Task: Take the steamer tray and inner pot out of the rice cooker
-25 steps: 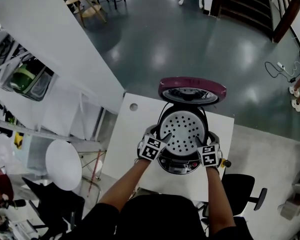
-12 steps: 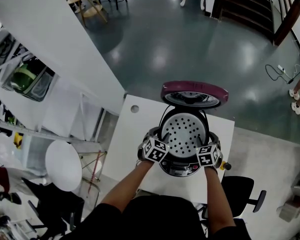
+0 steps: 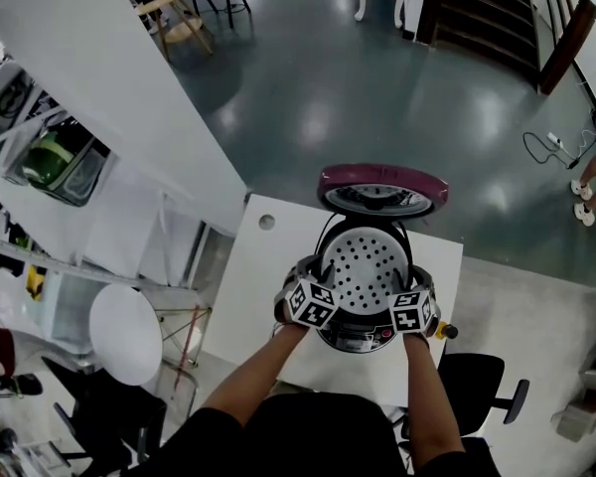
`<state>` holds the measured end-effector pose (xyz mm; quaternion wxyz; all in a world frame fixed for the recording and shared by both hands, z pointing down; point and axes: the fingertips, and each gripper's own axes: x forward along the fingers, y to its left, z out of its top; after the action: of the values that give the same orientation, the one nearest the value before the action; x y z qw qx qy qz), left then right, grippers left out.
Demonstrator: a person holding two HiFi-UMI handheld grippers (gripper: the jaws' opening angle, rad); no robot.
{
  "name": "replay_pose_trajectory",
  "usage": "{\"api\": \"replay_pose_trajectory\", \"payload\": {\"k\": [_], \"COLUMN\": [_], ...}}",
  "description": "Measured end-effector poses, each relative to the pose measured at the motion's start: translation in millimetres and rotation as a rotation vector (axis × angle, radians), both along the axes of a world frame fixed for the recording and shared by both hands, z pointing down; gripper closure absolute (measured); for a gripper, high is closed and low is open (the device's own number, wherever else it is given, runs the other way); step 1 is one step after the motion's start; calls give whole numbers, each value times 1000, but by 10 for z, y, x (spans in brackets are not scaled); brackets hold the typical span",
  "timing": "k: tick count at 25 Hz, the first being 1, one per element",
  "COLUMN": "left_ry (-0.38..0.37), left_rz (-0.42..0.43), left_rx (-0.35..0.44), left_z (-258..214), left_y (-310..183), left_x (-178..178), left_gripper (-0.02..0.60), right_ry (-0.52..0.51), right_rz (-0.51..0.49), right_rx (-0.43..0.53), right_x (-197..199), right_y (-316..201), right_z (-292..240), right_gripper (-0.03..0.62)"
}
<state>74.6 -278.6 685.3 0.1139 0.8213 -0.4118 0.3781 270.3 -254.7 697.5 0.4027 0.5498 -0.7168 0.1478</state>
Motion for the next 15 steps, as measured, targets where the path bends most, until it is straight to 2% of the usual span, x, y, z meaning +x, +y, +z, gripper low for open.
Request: {"api": "replay_pose_trajectory", "payload": {"k": [1, 3, 7, 11, 15], "left_ry": [1, 6, 50, 43, 43], "left_rz": [-2, -5, -18, -42, -47], "left_rx": [16, 60, 55, 27, 27], "left_z": [-39, -147, -233, -152, -153], "left_y": [-4, -15, -19, 49, 131], "left_x": [-2, 3, 50, -41, -90], "left_gripper": [469, 578, 578, 578, 577], "right_ry": [-7, -13, -44, -72, -97], "right_rz": [4, 8, 23, 32, 61], "right_rx": [5, 26, 41, 47, 109], "right_x": [-6, -23, -19, -44, -55], "right_y": [3, -6, -16, 47, 60], "right_z": [-17, -83, -154, -181, -327], "right_gripper": [468, 488, 502, 503, 517]}}
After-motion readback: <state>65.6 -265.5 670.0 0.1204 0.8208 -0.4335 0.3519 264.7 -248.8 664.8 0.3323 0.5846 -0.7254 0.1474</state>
